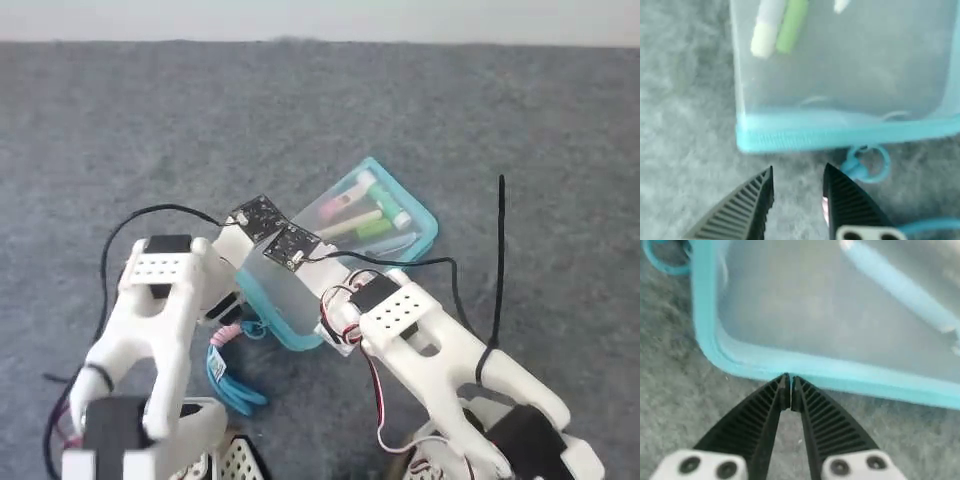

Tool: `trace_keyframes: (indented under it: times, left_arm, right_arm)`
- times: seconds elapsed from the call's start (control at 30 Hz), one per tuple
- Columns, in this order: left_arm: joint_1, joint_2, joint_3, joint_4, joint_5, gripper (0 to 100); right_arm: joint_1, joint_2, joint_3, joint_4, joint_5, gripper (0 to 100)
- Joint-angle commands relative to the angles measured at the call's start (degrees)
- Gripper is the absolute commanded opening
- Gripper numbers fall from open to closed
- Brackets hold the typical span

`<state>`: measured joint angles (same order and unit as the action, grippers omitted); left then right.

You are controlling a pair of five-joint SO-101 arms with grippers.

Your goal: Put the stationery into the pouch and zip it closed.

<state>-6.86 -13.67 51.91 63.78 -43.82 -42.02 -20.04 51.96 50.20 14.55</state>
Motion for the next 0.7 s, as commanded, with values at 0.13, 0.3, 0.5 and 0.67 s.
trace_keyframes:
  times: [0.13,0.3,0.5,0.67]
  left_arm:
    - [0.62,9.23,-6.55,3.08,-0.35,16]
    - [-0.79,-0.53,-9.63,9.23,-0.35,16]
    - [-2.29,-10.29,-9.98,15.03,-1.49,16]
    - [-3.43,-16.00,-9.89,17.23,-0.35,16]
  right_arm:
    - [-0.92,-0.92,-0.97,-1.36,0.53,0.8]
    - [-0.84,-0.92,-0.97,-1.45,0.53,0.8]
    - [2.68,-0.31,-2.29,-1.19,-2.20,0.8]
    - [11.82,-0.31,-4.75,-0.84,-4.31,0.8]
